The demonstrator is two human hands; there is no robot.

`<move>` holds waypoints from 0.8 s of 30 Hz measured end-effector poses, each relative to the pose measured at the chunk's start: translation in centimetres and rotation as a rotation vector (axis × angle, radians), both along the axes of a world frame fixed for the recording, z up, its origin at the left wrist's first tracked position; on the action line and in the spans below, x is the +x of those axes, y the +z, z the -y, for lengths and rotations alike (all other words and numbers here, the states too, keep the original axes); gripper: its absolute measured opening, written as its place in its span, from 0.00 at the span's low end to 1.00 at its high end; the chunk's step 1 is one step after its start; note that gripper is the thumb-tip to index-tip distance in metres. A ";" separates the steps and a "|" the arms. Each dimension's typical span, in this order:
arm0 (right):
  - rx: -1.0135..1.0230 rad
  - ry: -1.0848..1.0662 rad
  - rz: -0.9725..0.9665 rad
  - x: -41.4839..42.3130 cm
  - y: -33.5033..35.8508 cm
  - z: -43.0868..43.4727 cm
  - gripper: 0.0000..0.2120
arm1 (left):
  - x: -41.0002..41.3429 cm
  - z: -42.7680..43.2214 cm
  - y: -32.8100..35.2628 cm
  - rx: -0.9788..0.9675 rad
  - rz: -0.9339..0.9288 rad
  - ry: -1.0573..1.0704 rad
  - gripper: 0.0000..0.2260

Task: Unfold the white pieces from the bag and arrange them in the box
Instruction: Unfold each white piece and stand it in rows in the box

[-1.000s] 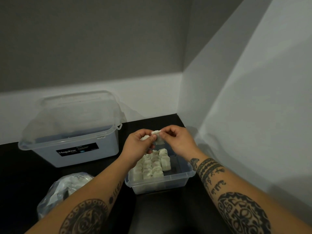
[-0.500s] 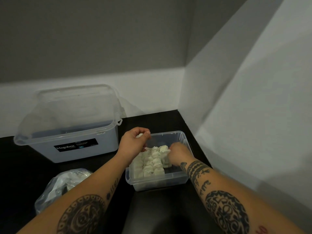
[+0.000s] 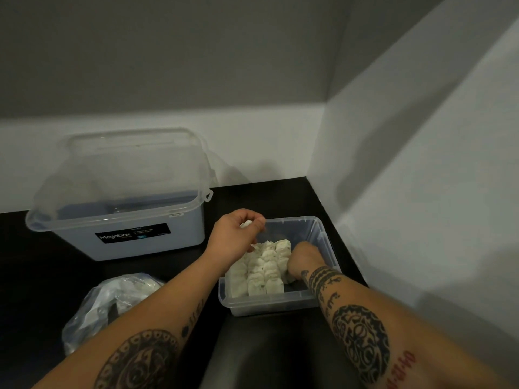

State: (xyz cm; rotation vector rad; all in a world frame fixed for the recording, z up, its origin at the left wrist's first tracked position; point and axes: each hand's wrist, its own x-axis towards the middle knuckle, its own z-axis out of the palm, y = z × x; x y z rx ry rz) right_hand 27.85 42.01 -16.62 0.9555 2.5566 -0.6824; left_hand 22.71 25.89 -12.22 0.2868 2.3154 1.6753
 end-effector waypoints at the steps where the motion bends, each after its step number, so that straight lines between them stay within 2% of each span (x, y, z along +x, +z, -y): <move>1: -0.009 -0.011 -0.007 -0.1 0.0 0.0 0.10 | 0.0 0.0 0.1 -0.002 0.005 0.001 0.03; 9: -0.040 -0.029 0.009 -0.1 0.5 0.2 0.09 | 0.0 -0.4 0.5 0.033 0.071 0.031 0.03; 16: -0.018 0.035 0.070 0.1 2.8 0.1 0.11 | -0.4 -0.8 1.3 0.399 0.465 0.057 0.18; 20: -0.091 -0.004 -0.093 -0.2 5.1 -0.4 0.11 | 0.1 -1.0 1.1 0.530 0.546 -0.032 0.27; 22: -0.257 -0.042 -0.281 -0.3 5.8 -1.0 0.11 | 0.4 -1.2 1.0 0.545 0.532 -0.048 0.29; 24: -0.405 -0.098 -0.452 0.1 6.6 -1.2 0.10 | 0.7 -1.5 0.8 0.480 0.473 -0.021 0.27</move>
